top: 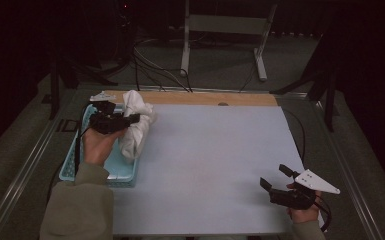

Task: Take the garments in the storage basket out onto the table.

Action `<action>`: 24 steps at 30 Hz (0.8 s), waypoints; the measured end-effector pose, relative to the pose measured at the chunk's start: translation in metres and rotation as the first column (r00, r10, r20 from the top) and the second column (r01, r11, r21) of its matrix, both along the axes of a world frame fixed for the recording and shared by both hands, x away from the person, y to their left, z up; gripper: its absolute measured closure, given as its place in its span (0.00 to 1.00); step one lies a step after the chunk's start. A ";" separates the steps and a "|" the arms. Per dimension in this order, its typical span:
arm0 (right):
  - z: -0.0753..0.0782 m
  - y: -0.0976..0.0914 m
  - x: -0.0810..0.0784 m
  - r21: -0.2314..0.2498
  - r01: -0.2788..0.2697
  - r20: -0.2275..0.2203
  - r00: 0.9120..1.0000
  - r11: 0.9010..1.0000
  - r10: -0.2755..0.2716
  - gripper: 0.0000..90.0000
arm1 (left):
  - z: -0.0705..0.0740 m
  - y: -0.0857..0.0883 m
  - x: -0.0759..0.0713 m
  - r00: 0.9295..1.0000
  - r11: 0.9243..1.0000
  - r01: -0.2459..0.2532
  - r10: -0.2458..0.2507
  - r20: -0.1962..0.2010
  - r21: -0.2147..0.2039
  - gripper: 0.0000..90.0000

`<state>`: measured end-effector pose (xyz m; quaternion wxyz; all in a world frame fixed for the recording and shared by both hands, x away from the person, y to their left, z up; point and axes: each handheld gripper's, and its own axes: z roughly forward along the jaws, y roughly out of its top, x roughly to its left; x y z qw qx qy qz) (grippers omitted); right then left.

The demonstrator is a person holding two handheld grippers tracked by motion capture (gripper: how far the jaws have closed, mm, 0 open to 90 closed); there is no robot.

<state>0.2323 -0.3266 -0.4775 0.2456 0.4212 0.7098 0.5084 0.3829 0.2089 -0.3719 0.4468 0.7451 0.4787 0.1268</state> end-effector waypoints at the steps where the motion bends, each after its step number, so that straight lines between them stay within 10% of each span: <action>1: 0.000 0.000 0.000 0.000 0.000 0.000 1.000 1.000 0.000 0.12 | 0.000 -0.002 0.001 1.000 1.000 0.002 -0.002 0.000 -0.002 0.76; 24: 0.000 -0.001 0.000 0.002 -0.001 -0.001 1.000 1.000 0.001 0.12 | 0.006 -0.036 0.007 0.997 0.997 0.071 -0.070 0.016 -0.017 0.76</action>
